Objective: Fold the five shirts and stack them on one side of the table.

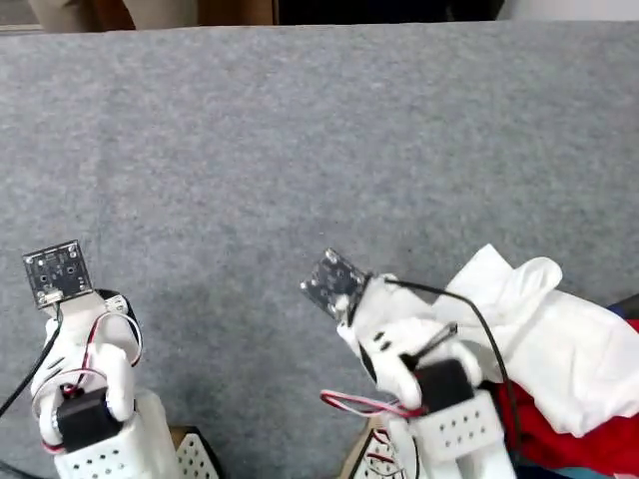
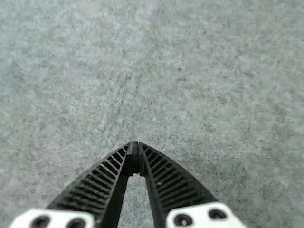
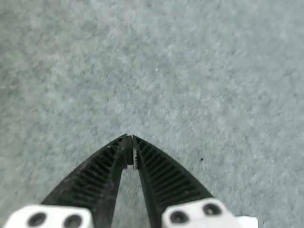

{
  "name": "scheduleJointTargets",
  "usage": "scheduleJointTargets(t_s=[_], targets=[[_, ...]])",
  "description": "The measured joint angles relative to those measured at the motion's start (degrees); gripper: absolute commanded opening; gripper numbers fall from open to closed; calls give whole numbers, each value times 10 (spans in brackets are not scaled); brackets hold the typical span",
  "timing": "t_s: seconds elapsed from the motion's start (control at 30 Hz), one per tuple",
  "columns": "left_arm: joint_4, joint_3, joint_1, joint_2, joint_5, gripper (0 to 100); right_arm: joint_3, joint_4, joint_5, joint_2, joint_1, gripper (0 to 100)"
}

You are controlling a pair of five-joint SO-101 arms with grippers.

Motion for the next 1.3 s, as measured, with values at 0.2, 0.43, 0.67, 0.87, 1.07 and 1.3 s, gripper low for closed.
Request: scheduleJointTargets(t_s=[0.2,0.43,0.67,0.87,1.07,1.3], targets=[[-18,33,0,0,0,23,71,52,-13,-106,0,5],[-18,76,37,0,0,21,101,59,-96,-106,0,6],[-18,141,46,1,0,21,101,94,-107,-106,0,6],[-18,142,46,1,0,21,101,133,-107,-106,0,6],[-18,142,46,1,2,22,101,156,-107,-106,0,6],[-18,142,46,1,4,22,101,156,-107,-106,0,7]])
